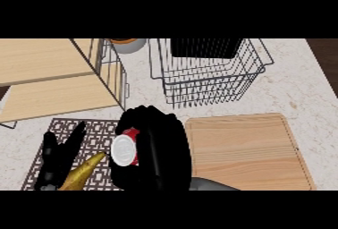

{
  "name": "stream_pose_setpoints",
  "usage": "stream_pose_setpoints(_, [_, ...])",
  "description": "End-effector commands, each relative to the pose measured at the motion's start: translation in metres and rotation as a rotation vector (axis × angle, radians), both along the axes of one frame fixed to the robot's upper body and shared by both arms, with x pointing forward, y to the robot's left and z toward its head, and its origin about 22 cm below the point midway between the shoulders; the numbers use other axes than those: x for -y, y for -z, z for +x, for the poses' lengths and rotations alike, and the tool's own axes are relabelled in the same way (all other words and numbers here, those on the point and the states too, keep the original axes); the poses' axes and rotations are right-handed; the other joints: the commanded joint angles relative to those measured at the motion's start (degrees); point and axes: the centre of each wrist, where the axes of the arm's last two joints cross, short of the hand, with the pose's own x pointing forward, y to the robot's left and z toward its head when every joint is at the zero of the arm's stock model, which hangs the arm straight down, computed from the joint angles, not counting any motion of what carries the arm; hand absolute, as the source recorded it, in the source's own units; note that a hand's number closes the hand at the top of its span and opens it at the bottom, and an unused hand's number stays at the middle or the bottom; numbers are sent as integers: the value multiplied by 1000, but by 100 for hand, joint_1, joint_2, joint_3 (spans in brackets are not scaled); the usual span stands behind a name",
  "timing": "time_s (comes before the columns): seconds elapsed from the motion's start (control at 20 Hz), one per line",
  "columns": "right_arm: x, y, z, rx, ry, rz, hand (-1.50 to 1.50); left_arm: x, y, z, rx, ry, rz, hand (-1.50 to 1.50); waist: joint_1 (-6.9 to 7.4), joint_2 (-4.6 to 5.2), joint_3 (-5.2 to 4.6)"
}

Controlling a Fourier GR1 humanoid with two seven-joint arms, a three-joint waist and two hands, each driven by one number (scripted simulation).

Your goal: Pick the can from the cutting board and place it in the basket

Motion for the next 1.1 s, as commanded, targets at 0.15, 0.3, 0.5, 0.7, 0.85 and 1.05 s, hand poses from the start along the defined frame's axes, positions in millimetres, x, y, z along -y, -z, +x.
stream_pose_setpoints(0.15, [-9, -75, 11, 5, 178, 119, 150, -12, 19, -13, -65, -33, -3, 0, -161, 10, -60])
stream_pose_setpoints(0.3, [-9, -104, 28, 31, 236, 159, 150, -7, 17, -15, -61, -23, -5, 0, -155, 15, -57])
stream_pose_setpoints(0.5, [1, -138, 51, -1, 284, 156, 150, -6, 19, -12, -65, -52, -19, 0, -251, 26, -54])
stream_pose_setpoints(0.7, [-5, -145, 72, -20, 296, 128, 150, 13, 15, -6, -39, -42, -11, 0, -215, 45, -49])
stream_pose_setpoints(0.85, [2, -142, 102, -20, 333, 115, 150, -5, 9, -9, -49, -30, -9, 0, -197, 62, -47])
stream_pose_setpoints(1.05, [20, -131, 136, -32, 343, 65, 150, 8, 12, -9, -42, -18, -6, 0, -185, 74, -45])
